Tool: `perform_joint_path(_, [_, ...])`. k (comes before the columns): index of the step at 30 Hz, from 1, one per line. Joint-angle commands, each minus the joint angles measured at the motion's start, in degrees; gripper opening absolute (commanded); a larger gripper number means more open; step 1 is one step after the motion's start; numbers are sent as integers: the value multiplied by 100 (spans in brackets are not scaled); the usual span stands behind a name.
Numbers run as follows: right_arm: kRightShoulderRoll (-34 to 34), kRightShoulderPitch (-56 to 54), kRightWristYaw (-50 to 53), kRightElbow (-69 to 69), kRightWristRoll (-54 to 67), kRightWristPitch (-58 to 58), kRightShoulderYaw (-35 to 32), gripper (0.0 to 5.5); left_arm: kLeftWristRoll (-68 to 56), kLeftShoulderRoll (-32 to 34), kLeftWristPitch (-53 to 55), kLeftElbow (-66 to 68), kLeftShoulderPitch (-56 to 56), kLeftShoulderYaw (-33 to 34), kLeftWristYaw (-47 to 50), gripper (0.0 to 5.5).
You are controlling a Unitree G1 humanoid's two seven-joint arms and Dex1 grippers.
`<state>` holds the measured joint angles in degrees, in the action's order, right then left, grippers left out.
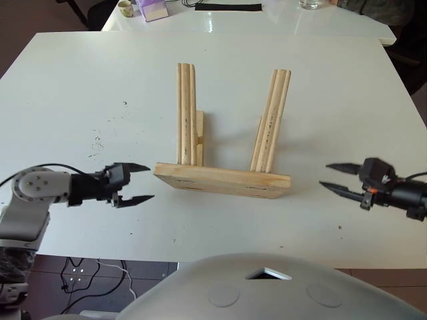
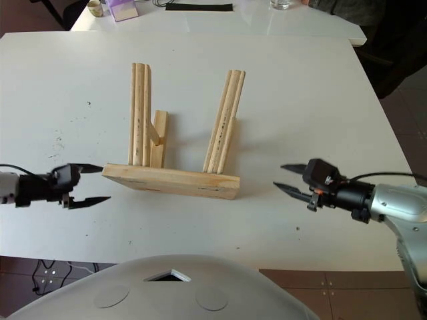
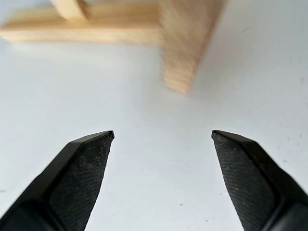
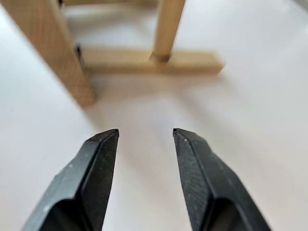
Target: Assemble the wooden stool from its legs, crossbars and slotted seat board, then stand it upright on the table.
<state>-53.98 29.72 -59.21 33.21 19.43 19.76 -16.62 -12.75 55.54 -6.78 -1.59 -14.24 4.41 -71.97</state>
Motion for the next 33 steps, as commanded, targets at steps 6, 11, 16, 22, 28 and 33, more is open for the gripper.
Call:
perform_joint_path(6, [444,-795,-27,-621,-686,-753,1721,258,190,-866,-974,976,711,-709,-12,377])
perform_joint_path(11, [738,-1232,69,-988,-949,-947,2298,277,340,-1168,-1189,1280,1028,-1047,17,377])
perform_joint_path(16, [1005,-1539,139,-1237,-1108,-1068,2740,279,393,-1457,-1290,1549,1371,-1317,51,356])
perform_joint_path(22, [1103,-1585,178,-1291,-1073,-1114,2834,233,230,-1381,-1319,1615,1379,-1444,-230,266])
perform_joint_path(28, [1038,-1503,169,-1268,-1007,-1129,2760,137,109,-1294,-1233,1626,1494,-1421,-453,163])
perform_joint_path(33, [1082,-1421,164,-802,-427,-608,2463,135,-519,-914,-414,870,1392,-1187,-911,146])
